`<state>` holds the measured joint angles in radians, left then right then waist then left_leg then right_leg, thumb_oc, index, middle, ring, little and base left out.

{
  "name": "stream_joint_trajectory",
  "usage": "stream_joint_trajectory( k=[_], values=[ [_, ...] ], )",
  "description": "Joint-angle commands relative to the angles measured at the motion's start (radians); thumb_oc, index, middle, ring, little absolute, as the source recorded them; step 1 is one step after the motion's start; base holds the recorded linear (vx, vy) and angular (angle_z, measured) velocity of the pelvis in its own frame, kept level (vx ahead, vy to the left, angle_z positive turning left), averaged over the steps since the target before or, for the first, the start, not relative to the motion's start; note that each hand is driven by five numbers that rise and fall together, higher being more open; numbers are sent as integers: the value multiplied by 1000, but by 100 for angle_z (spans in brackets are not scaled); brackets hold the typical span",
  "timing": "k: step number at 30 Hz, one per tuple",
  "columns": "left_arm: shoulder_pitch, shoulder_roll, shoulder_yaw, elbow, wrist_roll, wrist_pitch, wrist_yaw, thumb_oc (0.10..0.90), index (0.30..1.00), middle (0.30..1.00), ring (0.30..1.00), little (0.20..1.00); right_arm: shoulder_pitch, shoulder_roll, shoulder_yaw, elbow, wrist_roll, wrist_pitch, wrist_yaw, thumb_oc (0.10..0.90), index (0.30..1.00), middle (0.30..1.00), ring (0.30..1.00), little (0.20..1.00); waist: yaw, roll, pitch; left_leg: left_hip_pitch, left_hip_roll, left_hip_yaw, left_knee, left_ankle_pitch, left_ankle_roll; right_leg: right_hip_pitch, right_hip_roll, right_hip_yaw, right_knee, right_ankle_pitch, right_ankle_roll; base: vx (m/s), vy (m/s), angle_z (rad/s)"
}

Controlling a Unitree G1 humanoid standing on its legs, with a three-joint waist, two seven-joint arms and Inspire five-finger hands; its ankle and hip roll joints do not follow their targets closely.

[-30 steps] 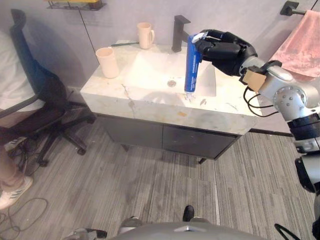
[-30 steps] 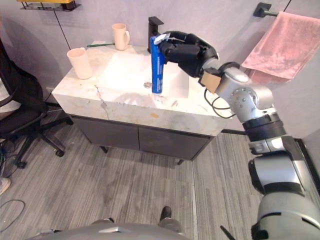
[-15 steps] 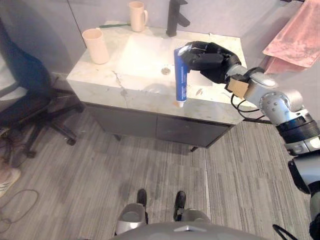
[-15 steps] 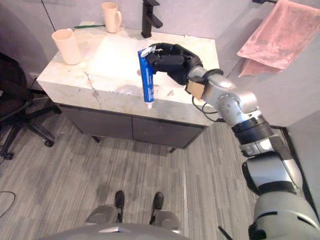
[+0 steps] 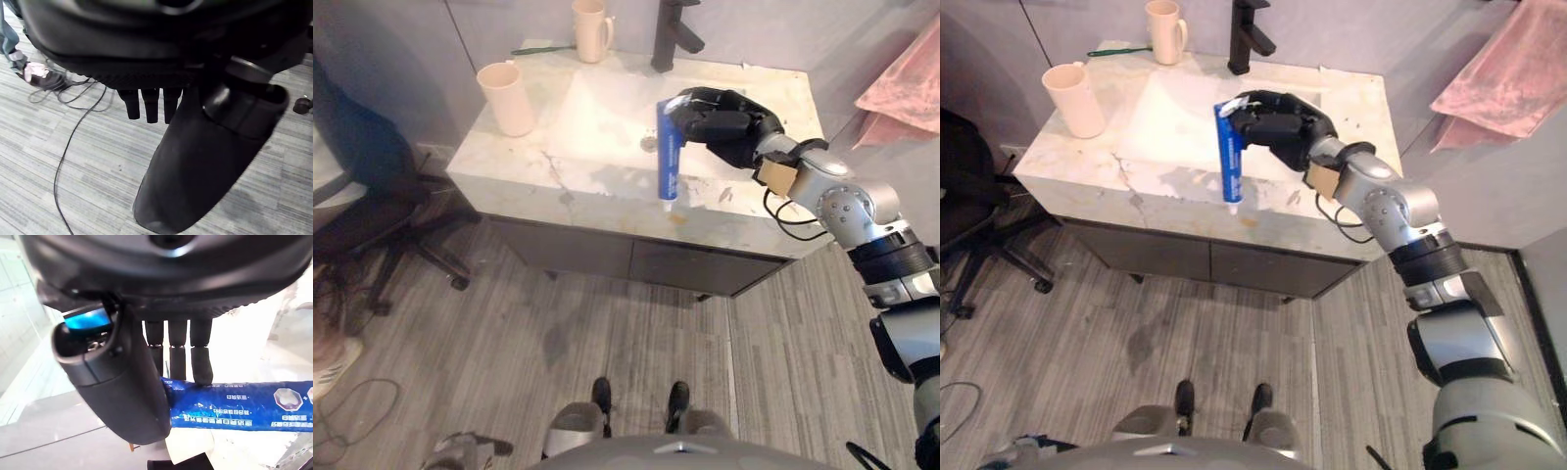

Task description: Organize the bathroom.

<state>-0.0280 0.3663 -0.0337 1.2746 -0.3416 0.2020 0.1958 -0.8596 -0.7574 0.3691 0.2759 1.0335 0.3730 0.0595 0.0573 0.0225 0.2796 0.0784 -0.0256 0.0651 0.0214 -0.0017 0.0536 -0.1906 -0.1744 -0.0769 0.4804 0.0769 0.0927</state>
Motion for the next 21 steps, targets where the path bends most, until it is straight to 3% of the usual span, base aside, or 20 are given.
stream_joint_trajectory(
  k=[1, 2, 4, 5, 7, 11, 21],
  values=[
    [58, 97, -51, 24, 46, 19, 32, 800, 900, 900, 900, 900, -134, 11, -122, -68, -9, -124, 37, 400, 300, 300, 300, 300, 6, -43, -73, -18, -49, -103, 92, -101, -4, 13, -73, 67, -195, 104, 28, 231, -178, 59],
    [54, 96, -49, 26, 56, 18, 40, 800, 900, 900, 900, 900, -134, 15, -119, -85, -18, -109, 15, 400, 300, 300, 300, 300, -1, -59, -68, -7, -59, -126, 102, -123, -15, 14, -72, 73, -320, 120, 49, 170, -152, 47],
    [56, 103, -37, 29, 60, 4, 44, 800, 900, 900, 900, 900, -147, 3, -103, -85, 1, -108, -8, 400, 300, 300, 300, 300, -22, -77, -53, 15, -63, -150, 118, -161, -16, -7, -23, 119, -365, 153, 68, 169, -185, 10],
    [54, 115, -48, 24, 55, 2, 45, 800, 900, 900, 900, 900, -151, -14, -96, -70, 17, -115, 0, 400, 300, 300, 300, 300, -34, -85, -56, 10, -55, -155, 131, -170, -7, 4, 15, 162, -371, 94, 66, 89, -185, 16],
    [36, 120, -52, 34, 70, -16, 46, 800, 900, 900, 900, 900, -165, -57, -82, -37, 56, -131, 4, 400, 300, 300, 300, 300, -36, -99, -64, -13, -49, -170, 149, -156, -15, 44, 39, 182, -363, 54, 67, 44, -161, 77],
    [-4, 117, -75, 36, 87, -7, 42, 800, 900, 900, 900, 900, -183, -124, -91, 76, 92, -156, 94, 400, 300, 300, 300, 300, -37, -119, -89, 3, -16, -181, 107, -133, -39, 97, 44, 162, -398, 30, 66, 81, -108, 84],
    [5, 123, -63, 44, 90, -17, 70, 800, 900, 900, 900, 900, -175, -118, -103, 30, 80, -136, 53, 400, 300, 300, 300, 300, -43, -121, -106, 28, 12, -168, 58, -118, -44, 107, 60, 164, -382, -2, 64, 50, -34, 5]
  ],
)
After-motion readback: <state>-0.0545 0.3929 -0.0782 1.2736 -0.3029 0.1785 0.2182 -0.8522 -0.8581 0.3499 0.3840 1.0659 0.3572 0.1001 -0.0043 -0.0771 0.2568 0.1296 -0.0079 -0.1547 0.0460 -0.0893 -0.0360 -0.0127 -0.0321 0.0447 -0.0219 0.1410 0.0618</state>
